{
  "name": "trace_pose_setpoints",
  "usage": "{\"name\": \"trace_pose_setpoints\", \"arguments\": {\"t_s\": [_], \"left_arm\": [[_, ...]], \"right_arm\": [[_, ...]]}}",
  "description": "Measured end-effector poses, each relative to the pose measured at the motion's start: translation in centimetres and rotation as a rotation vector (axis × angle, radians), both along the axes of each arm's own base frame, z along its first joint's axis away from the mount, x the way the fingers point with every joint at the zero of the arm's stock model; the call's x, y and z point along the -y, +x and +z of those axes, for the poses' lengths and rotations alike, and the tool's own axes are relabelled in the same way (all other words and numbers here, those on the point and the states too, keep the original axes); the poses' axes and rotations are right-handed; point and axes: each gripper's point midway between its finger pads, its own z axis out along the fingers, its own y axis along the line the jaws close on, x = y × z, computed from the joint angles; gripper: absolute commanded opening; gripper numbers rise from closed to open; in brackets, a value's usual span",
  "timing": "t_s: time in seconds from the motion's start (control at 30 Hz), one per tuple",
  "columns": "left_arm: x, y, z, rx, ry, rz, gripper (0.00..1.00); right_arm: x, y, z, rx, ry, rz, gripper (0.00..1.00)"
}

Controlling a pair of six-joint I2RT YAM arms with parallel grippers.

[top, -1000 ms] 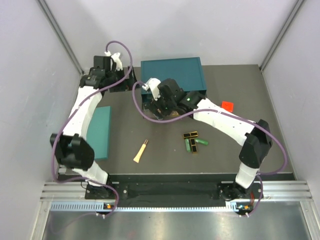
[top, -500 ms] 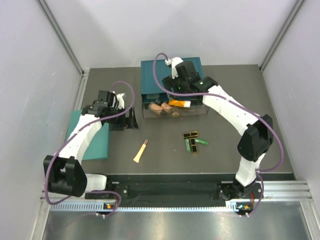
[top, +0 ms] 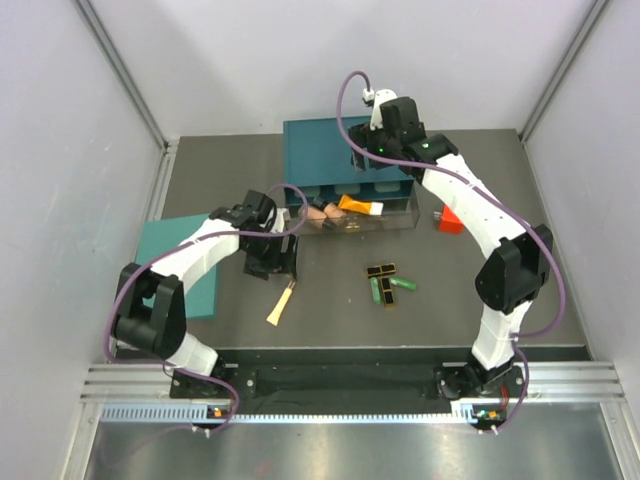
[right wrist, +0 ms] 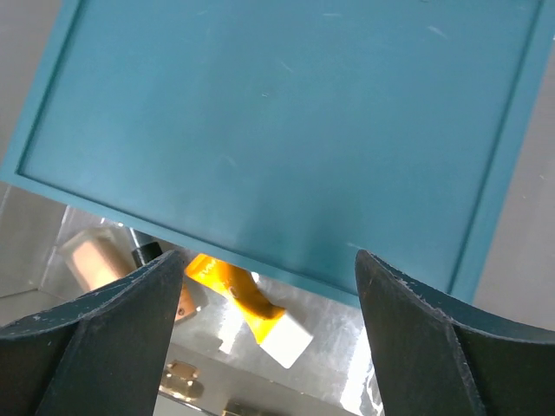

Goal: Organize the makeup

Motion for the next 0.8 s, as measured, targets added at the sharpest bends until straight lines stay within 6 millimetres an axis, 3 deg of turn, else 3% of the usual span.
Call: {"name": "trace_pose_setpoints", "arguments": {"t_s": [0.2,0.3,0.47,0.67,0.8], "left_arm": [[-0.1,0.9,-0.5,0.047,0.047,0.002,0.82],[-0.1,1.4,-0.6,0.077,0.073,0.013,0.90],[-1.2,1.2,-0.3,0.123,0.132,0.036,0.94],[-1.8,1.3,3.7,0.263,0.093,0.072,0.92],[-2.0,0.8,5.7,0.336,0.059,0.088,0.79]], "right_arm": [[0.9,0.5,0.0,-0.008,0.016,-0.020,0.80],[0.8,0.4,0.0,-0.013,0.024,-0.015,0.80],[0.7,0.4,0.0,-0.015,0.029,-0.013,0.80],[0.6,0.3,0.0,-0.017,0.032,-0.007,0.80],[0.6,0.3,0.0,-0.017,0.033,-0.007,0.80]]}}
